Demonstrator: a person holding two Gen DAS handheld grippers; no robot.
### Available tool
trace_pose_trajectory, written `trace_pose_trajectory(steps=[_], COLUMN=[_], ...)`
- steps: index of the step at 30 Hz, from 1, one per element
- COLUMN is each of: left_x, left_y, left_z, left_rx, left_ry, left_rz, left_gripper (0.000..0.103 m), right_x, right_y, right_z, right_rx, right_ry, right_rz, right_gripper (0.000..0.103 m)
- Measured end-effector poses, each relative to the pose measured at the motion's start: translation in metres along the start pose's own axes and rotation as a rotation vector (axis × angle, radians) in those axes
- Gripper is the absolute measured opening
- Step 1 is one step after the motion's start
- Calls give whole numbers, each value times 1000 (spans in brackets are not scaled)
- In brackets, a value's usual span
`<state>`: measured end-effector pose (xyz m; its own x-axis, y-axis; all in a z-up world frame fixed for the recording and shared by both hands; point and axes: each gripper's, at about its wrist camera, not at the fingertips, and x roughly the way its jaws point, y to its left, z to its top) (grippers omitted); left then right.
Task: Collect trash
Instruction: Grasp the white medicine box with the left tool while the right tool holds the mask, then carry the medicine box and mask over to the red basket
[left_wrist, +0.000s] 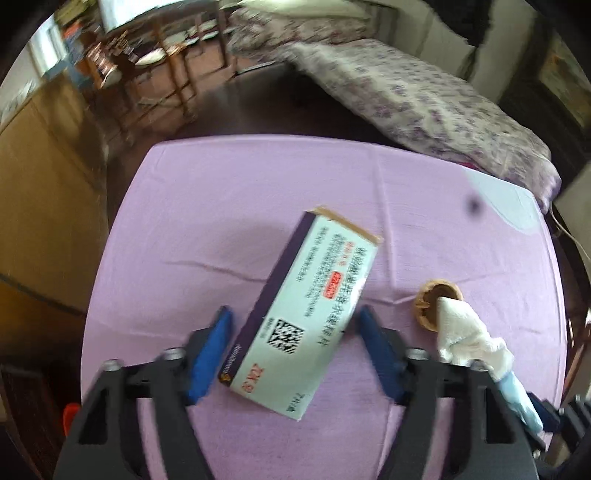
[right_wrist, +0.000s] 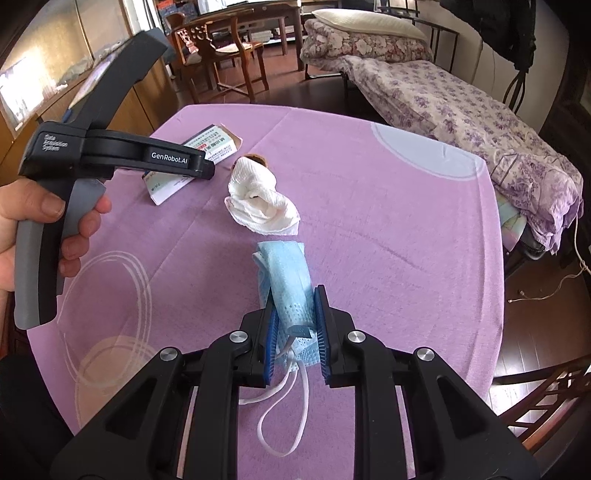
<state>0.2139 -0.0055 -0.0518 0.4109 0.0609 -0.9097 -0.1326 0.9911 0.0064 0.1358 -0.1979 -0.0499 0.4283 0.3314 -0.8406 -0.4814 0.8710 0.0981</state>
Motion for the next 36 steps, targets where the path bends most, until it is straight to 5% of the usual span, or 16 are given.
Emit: trace_pose_trajectory(steps=[3, 7, 11, 14, 23, 36], left_x=[-2, -5, -16, -27, -82, -148], left_y=[-6, -7, -4, 0, 22, 72], left_z=[-3, -8, -18, -23, -54, -118], left_rx=[27, 36, 39, 28, -11, -60], left_ry=[-7, -7, -17, -23, -77, -129], left_rz=[-4, -17, -22, -39, -81, -87], left_gripper=[43, 43, 43, 43, 43, 43], right_x=[6, 10, 11, 9, -20, -49], right_y=[3, 4, 8, 11, 31, 113], right_z=[-1, -2, -1, -1, -8, -31], right_rx=[-14, -20, -31, -33, 33, -16], right_ry=[-3, -4, -4, 9, -19, -27], right_rz=[-43, -48, -52, -32, 0, 70], right_gripper=[49, 54, 51, 29, 26, 26])
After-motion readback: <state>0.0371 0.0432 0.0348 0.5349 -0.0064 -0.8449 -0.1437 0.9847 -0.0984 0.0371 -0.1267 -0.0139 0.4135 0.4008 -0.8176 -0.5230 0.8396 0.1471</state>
